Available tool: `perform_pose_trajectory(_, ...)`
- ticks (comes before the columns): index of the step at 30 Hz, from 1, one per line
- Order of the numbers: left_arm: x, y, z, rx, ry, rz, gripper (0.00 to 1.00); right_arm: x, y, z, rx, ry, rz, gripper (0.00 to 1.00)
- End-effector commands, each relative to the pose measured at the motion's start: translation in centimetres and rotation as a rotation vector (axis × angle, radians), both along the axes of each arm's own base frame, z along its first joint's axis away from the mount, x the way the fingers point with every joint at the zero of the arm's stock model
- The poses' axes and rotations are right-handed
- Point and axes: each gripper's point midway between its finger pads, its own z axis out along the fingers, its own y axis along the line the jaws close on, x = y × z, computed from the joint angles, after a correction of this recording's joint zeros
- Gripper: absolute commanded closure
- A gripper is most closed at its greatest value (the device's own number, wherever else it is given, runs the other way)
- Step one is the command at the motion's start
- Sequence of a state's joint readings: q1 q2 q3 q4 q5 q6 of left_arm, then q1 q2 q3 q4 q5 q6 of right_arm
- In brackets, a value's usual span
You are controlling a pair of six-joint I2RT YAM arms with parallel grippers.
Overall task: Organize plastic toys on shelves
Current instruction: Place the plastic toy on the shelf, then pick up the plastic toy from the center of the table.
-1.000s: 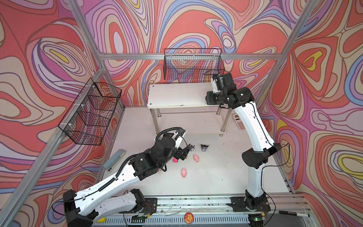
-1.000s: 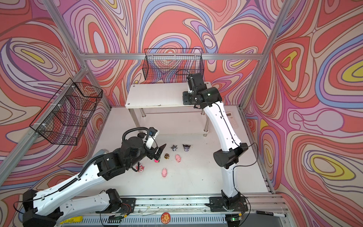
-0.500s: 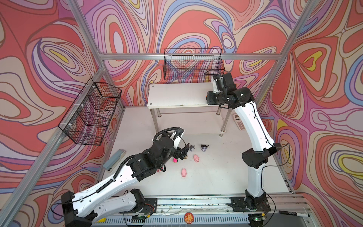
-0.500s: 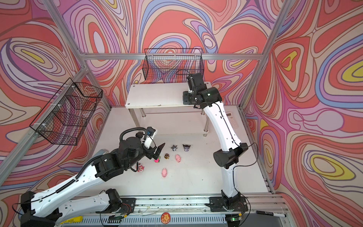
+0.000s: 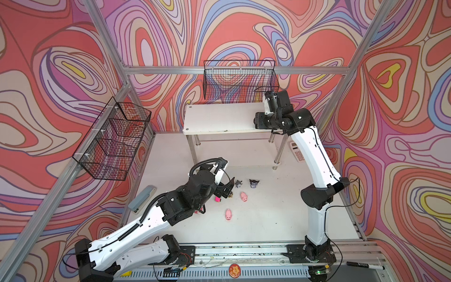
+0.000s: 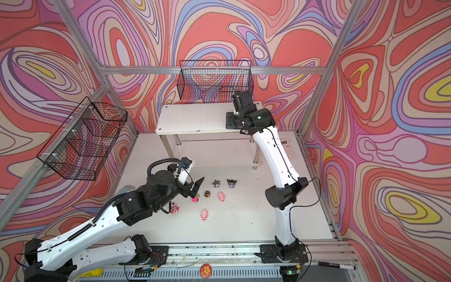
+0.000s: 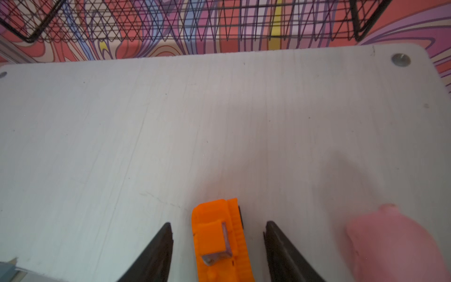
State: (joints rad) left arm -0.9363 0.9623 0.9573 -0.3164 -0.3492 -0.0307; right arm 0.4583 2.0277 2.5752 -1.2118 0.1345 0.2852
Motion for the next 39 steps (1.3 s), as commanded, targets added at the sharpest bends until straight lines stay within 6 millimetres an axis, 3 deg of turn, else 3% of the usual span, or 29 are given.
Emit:
perform_pose_trajectory(1, 0.0, 0.6, 0.3, -0.009, -0.009, 0.024, 0.0, -0.6, -0.4, 2.7, 0.036, -0.072, 0.01, 0.3)
perform_pose_trajectory(15, -0.4, 1.6, 0.5, -0.041, 0.01, 0.06, 0.0, -2.9, 0.0, 6.3, 0.102, -0.161, 0.085, 0.28)
perform_pose_trajectory(25, -1.0, 2.8, -0.6, -0.078, 0.082, 0.115, 0.0, -5.9, 0.2, 8.2, 0.147, -0.187, 0.137, 0.27)
perform_pose_trajectory(34, -2.3, 4.4, -2.2, -0.15, 0.176, 0.176, 0.0, -9.5, 0.2, 8.0, 0.151, -0.176, 0.169, 0.26)
perform_pose_trajectory(39, -3.0, 6.0, -4.0, -0.187, 0.229, 0.244, 0.02, -12.2, 0.5, 6.9, 0.161, -0.149, 0.196, 0.26)
